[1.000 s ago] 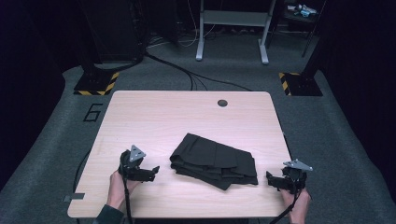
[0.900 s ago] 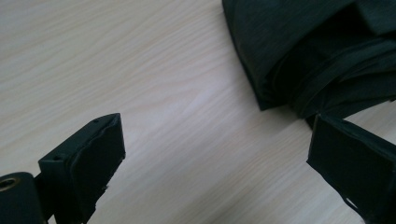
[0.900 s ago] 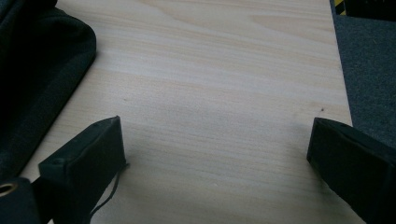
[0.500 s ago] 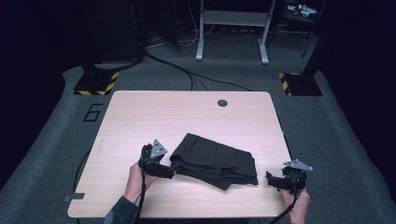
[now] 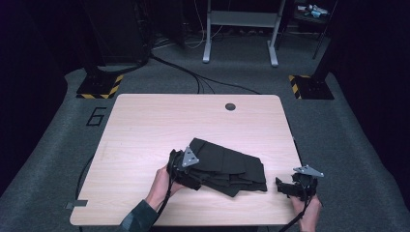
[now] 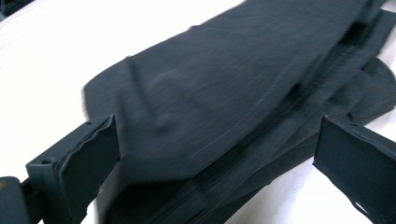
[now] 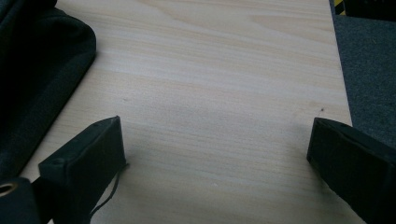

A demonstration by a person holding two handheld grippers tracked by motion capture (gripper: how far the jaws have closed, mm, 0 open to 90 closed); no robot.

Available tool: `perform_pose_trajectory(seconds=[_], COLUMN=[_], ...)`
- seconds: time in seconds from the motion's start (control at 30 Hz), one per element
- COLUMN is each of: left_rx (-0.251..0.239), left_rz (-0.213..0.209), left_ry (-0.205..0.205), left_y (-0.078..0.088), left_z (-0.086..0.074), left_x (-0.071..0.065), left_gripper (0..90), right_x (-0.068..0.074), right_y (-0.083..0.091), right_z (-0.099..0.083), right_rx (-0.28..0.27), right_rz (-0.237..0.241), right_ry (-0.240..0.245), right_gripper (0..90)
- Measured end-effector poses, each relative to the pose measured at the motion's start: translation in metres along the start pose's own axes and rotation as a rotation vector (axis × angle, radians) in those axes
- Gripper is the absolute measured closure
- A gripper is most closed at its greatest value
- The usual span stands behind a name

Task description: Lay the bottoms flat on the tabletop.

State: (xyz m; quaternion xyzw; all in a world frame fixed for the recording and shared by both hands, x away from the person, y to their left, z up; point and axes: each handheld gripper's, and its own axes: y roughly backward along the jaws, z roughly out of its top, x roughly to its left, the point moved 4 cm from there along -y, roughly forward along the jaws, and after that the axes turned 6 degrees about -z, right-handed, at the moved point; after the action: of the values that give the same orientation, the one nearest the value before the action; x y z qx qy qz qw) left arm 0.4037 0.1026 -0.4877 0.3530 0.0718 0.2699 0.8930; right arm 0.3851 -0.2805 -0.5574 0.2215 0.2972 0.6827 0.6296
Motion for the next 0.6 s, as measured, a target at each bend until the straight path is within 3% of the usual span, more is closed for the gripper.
perform_pose_trajectory(seconds=[0.13,0.37,0.6], left_rx=[0.017,0.053,0.092], left_rz=[-0.036,-0.091,-0.1], left_ry=[-0.023,-0.108,-0.188], left_y=[-0.009,-0.035,-0.051], left_z=[0.006,0.02,0.028], left_x=[-0.01,-0.033,-0.049], left_gripper=[0.0,0.4,2.0], right_x=[0.0,0.0,0.0], right_y=[0.0,0.0,0.0], right_z=[0.0,0.0,0.0], right_rx=[0.0,0.0,0.001], right_rz=[-0.002,-0.002,-0.003], right_ry=[-0.003,-0.004,-0.004], right_gripper=[3.3,3.4,3.4])
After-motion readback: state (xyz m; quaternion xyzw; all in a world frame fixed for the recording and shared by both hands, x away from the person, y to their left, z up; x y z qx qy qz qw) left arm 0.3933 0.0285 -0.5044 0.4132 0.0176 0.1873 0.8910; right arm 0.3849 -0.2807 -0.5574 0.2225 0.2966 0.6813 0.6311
